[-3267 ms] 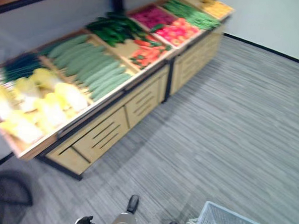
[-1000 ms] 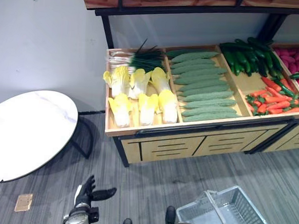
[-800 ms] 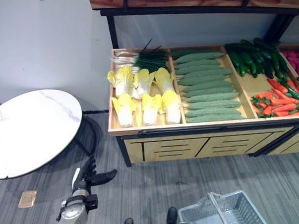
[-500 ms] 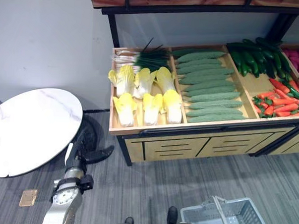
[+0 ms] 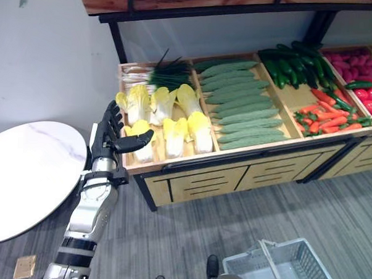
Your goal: Get the vegetables into the basket
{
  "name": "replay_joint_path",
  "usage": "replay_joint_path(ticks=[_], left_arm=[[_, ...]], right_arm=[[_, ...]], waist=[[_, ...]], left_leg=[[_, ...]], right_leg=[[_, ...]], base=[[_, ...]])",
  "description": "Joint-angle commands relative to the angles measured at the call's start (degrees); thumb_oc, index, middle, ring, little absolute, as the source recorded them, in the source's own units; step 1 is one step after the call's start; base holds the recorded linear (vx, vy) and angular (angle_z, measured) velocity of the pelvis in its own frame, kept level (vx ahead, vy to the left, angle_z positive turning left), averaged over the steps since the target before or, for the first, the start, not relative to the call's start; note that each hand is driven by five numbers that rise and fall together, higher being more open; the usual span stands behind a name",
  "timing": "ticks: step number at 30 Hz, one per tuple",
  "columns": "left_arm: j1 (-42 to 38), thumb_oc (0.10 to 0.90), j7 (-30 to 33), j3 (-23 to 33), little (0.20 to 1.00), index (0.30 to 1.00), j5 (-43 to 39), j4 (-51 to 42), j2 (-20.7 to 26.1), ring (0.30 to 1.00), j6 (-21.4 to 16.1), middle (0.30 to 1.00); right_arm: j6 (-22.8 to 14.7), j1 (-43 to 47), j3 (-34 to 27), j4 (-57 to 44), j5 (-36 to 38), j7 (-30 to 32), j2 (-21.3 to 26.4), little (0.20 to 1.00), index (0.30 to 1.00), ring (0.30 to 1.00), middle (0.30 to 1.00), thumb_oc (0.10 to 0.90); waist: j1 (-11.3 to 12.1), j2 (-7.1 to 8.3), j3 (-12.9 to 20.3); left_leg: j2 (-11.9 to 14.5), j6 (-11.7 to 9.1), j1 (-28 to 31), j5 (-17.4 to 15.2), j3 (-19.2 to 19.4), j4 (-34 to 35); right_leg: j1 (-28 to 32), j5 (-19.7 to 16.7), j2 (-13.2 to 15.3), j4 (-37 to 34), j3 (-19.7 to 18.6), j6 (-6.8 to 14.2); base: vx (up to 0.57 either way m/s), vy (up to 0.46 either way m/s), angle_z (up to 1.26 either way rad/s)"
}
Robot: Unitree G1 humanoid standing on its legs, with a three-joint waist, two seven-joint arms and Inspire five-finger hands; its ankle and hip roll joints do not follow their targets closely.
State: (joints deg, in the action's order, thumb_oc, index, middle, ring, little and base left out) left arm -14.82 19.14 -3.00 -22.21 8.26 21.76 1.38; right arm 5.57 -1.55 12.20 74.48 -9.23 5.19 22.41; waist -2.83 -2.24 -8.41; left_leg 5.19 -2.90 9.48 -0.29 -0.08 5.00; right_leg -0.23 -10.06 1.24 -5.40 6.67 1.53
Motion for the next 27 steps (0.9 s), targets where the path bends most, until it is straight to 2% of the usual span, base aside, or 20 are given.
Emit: replay_joint_path(ticks=[1,12,13,19,27], left_arm=[[-8.8,0.9,4.8,-0.4,1.0,1.0,4.0,0.6,4.6,1.0,-5.8,1.0],[-18.7,0.9,12.0,-4.1,1.0,1.0,5.8,20.2,8.0,1.0,-4.0,1.0],[-18.7,0.9,12.0,-4.1,1.0,1.0,5.8,20.3,8.0,1.0,-4.1,1.0],[-22.7,0.9,13.3,-6.2,1.0,1.0,4.8,35.1,9.4,1.0,-2.4,1.0],[-25.1,0.9,11.8,-7.8,1.0,1.0,3.8,44.3,10.2,1.0,-1.6,1.0]], right_arm=[[0.5,0.7,5.2,1.3,-2.3,1.0,1.4,0.3,0.3,0.3,0.3,0.4],[0.1,1.0,6.7,1.9,-2.7,4.4,1.6,0.3,0.3,0.3,0.3,0.4],[0.1,1.0,6.7,1.9,-2.7,4.4,1.6,0.3,0.3,0.3,0.3,0.4],[-0.9,2.5,9.0,0.3,-2.9,6.2,1.5,0.3,0.3,0.3,0.3,0.4],[-1.7,3.8,10.8,-1.2,-3.0,6.9,1.6,0.3,0.3,0.3,0.3,0.4]], waist=[[-0.8,3.72,1.3],[-3.4,3.3,0.8],[-3.4,3.31,0.8],[-4.5,3.67,-0.2],[-5.1,3.94,-1.4]], left_leg=[[-1.3,-2.2,-2.1,-0.1,1.9,0.0],[-0.6,-2.8,-2.9,-0.7,4.4,0.0],[-0.6,-2.8,-2.8,-0.7,4.4,0.0],[-0.2,-3.1,-3.3,-0.5,5.7,0.0],[0.4,-3.4,-5.0,0.2,6.4,0.0]], right_leg=[[6.9,9.5,3.2,0.4,-2.5,5.0],[4.9,9.8,2.5,0.4,-4.1,5.8],[4.9,9.8,2.5,0.4,-4.2,5.8],[4.0,9.4,2.2,0.4,-4.9,6.1],[1.8,8.6,1.7,0.4,-5.4,6.1]], base=[[0.05,0.001,-0.18],[0.01,-0.004,-0.1],[0.04,-0.007,-0.15],[-0.01,-0.016,-0.13],[-0.04,-0.016,-0.04]])
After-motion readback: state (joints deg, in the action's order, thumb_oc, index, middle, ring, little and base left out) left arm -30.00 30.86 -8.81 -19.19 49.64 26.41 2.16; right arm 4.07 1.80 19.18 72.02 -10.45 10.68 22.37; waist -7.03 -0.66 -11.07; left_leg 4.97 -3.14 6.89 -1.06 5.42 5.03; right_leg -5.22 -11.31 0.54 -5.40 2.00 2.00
